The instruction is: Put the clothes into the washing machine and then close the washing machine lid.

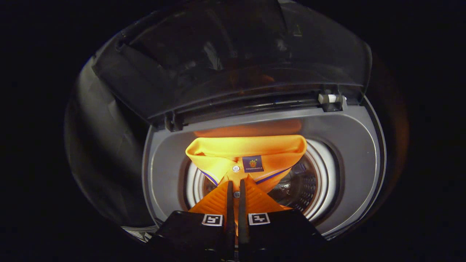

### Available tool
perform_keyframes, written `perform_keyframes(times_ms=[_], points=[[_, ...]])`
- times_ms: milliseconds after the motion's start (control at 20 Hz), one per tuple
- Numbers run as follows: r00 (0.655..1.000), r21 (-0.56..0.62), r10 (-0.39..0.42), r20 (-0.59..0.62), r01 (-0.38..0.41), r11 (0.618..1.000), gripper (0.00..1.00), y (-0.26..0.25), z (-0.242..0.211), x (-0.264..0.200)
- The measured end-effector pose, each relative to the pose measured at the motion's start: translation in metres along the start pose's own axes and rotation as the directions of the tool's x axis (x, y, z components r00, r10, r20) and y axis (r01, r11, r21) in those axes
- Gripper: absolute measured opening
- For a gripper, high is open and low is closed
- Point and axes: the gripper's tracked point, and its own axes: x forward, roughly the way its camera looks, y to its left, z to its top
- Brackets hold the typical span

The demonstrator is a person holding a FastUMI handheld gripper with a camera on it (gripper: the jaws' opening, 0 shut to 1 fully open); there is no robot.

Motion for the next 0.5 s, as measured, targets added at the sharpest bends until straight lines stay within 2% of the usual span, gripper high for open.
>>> perform_keyframes(times_ms=[500], points=[[0.997, 0.004, -0.059, -0.040, 0.060, 0.998, 0.12, -0.013, -0.012, 0.019]])
